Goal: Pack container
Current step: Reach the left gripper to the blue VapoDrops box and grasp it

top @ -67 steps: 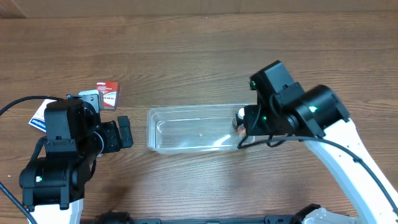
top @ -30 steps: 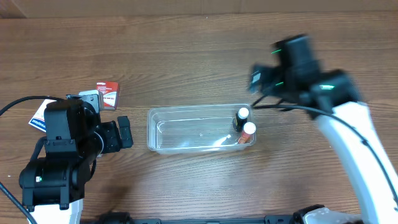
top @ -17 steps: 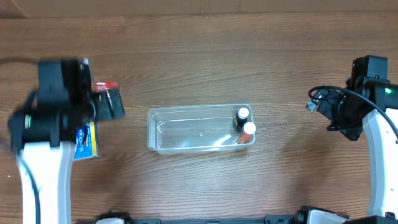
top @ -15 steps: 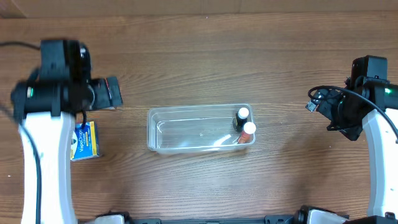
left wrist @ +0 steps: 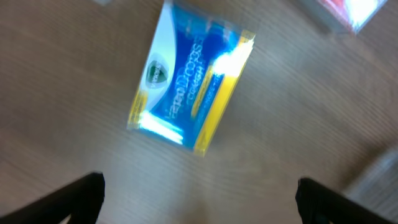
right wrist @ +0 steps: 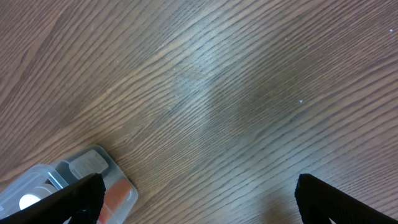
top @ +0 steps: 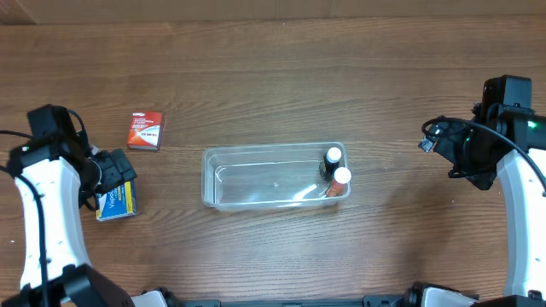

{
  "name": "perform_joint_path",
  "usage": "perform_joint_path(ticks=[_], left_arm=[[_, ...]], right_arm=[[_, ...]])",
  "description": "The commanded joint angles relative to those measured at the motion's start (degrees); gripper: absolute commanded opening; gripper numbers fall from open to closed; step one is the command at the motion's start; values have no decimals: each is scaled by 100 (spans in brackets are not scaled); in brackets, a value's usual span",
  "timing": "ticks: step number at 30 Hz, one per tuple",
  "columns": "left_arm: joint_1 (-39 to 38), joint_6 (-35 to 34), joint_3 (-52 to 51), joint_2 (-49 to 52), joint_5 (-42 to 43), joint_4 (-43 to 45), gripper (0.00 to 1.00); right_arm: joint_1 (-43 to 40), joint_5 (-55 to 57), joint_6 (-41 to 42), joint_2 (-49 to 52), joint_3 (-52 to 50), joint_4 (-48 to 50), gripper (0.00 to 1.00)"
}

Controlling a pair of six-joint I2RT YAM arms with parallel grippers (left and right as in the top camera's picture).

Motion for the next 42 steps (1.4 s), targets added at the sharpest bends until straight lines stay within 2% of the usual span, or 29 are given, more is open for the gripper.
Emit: perform_joint_path(ticks=[1,4,9,14,19,28,37,42], left_arm=[[4,914,-424,275,-92,750,100],[20,1193,-422,577,-603,1235,100],[61,1788,-422,1554,4,1421,100],[105,1792,-424,2028,-61,1495,100],[109,1768,-398,2033,-79,1537,100],[109,1753,-96,1215,-24,1266,100],[122,1753,-153,1322,-339,1303,100],[195,1751,-157,1886,-337,1399,100]], right_arm=[[4,-15,-39,-17,7,22,100],[4,-15,-39,-17,7,17,100],[4,-15,-39,-17,7,20,100],[4,-15,-39,-17,7,22,100],[4,-13,-42,-17,7,26,100],[4,-13,-44,-17,7,44,100],[4,-15,-61,-17,7,26,100],[4,-13,-63,-17,7,20,100]])
